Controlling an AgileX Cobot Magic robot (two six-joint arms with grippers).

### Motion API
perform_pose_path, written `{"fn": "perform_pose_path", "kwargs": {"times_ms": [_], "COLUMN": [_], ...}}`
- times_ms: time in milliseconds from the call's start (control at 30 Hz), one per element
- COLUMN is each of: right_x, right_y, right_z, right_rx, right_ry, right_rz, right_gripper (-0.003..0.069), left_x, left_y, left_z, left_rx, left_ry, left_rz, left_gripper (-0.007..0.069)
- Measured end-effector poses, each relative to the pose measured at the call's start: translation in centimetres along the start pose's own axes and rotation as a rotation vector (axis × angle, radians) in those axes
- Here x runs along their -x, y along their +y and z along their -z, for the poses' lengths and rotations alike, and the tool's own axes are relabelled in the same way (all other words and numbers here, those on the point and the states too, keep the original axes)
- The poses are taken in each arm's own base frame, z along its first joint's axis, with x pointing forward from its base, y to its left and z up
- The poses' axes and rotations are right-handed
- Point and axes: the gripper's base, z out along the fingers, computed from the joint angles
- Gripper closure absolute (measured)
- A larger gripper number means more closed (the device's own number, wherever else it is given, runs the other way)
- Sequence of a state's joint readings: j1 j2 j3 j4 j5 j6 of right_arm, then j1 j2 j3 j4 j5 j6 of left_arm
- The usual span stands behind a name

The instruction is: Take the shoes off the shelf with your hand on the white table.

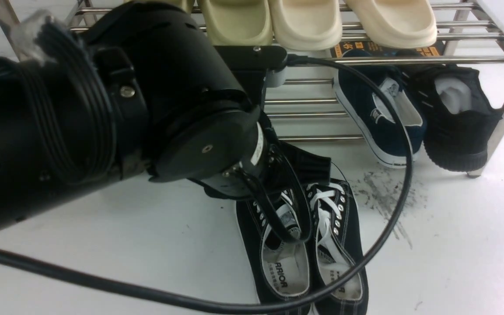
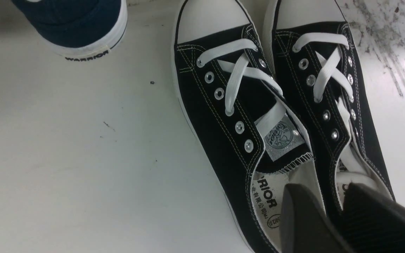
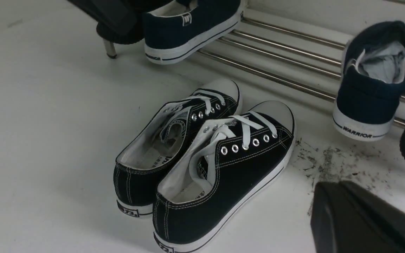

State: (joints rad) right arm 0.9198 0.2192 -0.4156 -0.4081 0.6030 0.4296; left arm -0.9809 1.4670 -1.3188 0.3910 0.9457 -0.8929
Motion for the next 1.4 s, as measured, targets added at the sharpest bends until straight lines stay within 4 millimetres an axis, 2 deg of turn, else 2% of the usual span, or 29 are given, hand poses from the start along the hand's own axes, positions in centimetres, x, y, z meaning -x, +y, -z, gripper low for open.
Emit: {"fn": "perform_pose_path", "kwargs": {"times_ms": [300,1033,1133,1233,1400], "right_x": [-0.1,-0.5,-1.2,-2.7,-6.2], "right_y": [0.8,0.9,0.8,0.4,-0.9], "right_z": [0.0,0.0,-0.1,-0.8,-1.3], "right_rx": [0.092,0.098,0.085,-0.002,-0.233], "right_ry": [0.011,0.010,0.012,0.017,-0.018], "right_rz": [0.017,0.014,-0.012,-0.082,-0.176], "right_gripper": [0.0669,0.0666,0.0663,0.0661,0.0659], "left_x": [0.0,0.1,0.1,0.1,0.2], "left_y": [0.0,0.1,0.1,0.2,0.5], "left_z": [0.0,0.0,0.0,0.0,0.0], "left_rx": [0.002,0.012,0.013,0.027,0.059], "left_ry": [0.001,-0.006,-0.006,-0.006,-0.019], "left_rz": [0.000,-0.009,-0.009,-0.015,-0.036], "left_gripper": [0.0426,0.0412,0.0412,0.0412,0.0410]}}
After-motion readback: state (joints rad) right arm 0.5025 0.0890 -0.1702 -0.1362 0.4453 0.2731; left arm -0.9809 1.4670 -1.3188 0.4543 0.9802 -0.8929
